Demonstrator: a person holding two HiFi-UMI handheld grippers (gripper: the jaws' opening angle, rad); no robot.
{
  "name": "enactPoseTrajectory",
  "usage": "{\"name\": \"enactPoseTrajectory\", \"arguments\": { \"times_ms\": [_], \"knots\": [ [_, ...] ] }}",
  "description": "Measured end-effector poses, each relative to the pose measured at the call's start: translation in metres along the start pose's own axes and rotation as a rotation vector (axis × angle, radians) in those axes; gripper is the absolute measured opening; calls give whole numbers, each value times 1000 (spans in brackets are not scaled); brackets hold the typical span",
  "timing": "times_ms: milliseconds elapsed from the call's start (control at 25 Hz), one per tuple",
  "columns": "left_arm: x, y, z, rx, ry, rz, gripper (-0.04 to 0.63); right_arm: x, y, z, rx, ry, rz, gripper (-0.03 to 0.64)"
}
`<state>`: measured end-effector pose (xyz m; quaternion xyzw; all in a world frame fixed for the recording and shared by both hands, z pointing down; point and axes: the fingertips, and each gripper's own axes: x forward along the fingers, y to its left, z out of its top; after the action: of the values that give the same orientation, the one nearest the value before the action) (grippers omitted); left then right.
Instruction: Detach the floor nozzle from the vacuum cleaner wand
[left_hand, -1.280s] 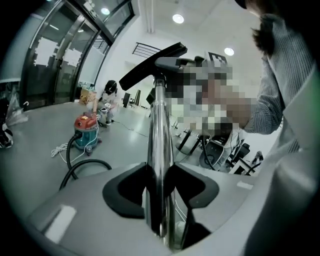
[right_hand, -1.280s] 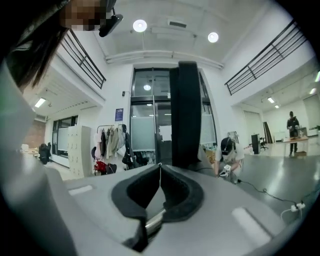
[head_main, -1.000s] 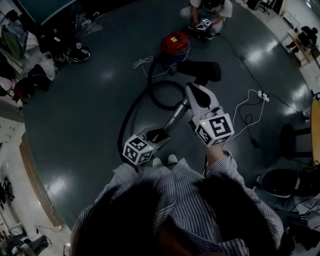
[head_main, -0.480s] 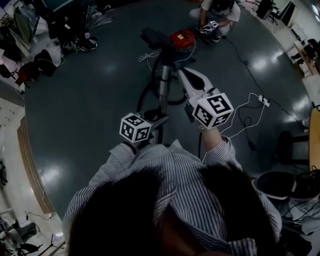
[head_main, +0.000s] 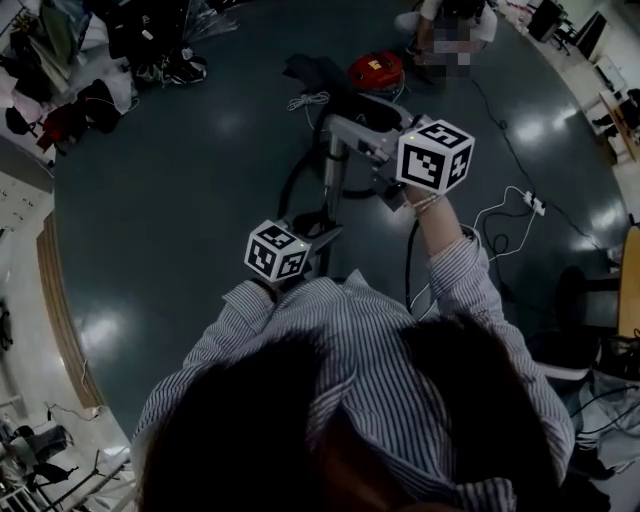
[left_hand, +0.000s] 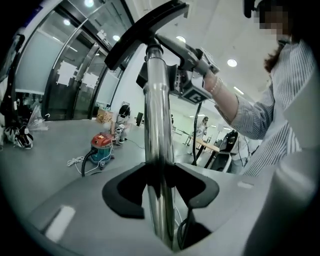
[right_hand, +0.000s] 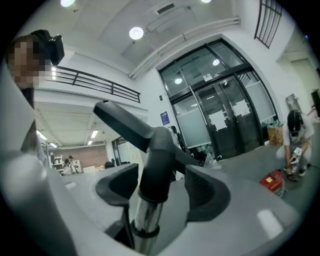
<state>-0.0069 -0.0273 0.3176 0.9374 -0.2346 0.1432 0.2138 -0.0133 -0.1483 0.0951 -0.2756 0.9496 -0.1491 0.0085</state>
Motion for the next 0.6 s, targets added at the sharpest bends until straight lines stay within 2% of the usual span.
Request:
{"name": "enactPoseTrajectory", "arguments": {
  "times_ms": [120, 320, 480, 600],
  "knots": [
    [0, -8, -10, 51, 34, -5, 181, 0, 3, 1, 69, 0, 38, 282],
    [-15, -3, -15, 79, 27, -15, 181, -1, 14, 4, 134, -13, 96, 164],
    [-16, -6, -14, 94, -6, -53, 179, -6, 17, 4, 148, -2, 134, 158],
    [-7, -22, -14, 108, -24, -96, 179, -24, 27, 5, 110, 8, 181, 156]
  ]
}}
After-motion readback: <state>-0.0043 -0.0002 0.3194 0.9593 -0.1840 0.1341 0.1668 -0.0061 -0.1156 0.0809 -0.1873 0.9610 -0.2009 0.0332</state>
